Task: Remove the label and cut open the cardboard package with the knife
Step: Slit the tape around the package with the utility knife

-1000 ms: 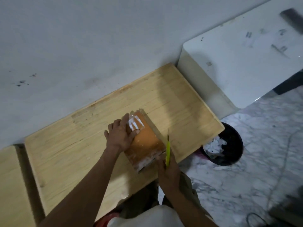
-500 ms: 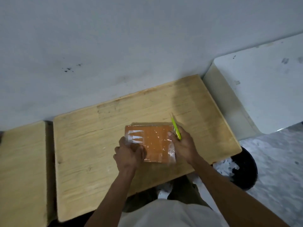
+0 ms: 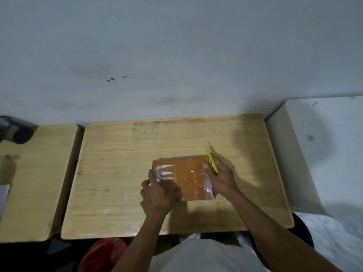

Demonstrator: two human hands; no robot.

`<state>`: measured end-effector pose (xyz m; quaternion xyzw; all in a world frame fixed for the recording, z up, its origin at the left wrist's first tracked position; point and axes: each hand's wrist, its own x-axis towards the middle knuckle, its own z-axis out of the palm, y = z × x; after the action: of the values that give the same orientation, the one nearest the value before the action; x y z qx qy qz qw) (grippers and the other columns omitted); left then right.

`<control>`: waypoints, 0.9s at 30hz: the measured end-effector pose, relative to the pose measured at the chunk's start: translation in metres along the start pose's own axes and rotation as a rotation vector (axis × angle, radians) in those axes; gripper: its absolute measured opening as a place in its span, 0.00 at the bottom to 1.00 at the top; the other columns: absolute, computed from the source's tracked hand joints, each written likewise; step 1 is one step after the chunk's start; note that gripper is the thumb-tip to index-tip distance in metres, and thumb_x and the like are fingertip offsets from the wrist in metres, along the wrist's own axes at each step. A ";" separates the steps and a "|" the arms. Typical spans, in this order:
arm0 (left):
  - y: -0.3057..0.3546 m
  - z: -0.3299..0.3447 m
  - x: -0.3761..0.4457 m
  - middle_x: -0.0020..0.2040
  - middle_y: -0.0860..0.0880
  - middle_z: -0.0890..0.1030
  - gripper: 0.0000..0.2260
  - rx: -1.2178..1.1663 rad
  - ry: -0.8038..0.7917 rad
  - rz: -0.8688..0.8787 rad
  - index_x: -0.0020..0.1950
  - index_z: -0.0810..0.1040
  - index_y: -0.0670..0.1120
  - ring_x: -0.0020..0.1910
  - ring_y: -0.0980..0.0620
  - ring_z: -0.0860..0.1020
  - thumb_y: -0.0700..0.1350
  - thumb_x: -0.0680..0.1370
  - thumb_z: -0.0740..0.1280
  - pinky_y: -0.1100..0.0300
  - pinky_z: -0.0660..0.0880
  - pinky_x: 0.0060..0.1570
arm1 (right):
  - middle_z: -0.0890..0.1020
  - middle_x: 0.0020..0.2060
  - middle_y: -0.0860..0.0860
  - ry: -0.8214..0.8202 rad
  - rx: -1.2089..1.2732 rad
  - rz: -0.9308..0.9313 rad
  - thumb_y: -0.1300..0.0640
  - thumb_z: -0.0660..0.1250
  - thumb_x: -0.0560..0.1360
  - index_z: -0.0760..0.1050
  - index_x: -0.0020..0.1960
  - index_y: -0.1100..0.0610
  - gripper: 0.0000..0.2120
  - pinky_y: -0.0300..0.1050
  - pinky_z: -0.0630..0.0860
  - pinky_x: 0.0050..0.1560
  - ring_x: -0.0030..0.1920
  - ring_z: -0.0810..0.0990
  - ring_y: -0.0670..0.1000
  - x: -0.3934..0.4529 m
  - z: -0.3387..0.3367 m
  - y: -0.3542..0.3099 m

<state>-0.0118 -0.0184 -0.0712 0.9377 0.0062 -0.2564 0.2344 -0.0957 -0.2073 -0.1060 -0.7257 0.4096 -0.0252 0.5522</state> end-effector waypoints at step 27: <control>0.030 0.012 0.022 0.80 0.51 0.40 0.41 0.483 -0.188 0.406 0.77 0.43 0.66 0.77 0.38 0.36 0.70 0.72 0.64 0.26 0.62 0.64 | 0.81 0.40 0.58 0.152 -0.347 0.055 0.54 0.54 0.82 0.53 0.78 0.41 0.26 0.51 0.77 0.43 0.41 0.80 0.58 -0.079 0.008 -0.030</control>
<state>0.0055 -0.0531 -0.0777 0.9206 -0.2634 -0.2838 0.0513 -0.1277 -0.1506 -0.0518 -0.7946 0.4680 0.0062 0.3867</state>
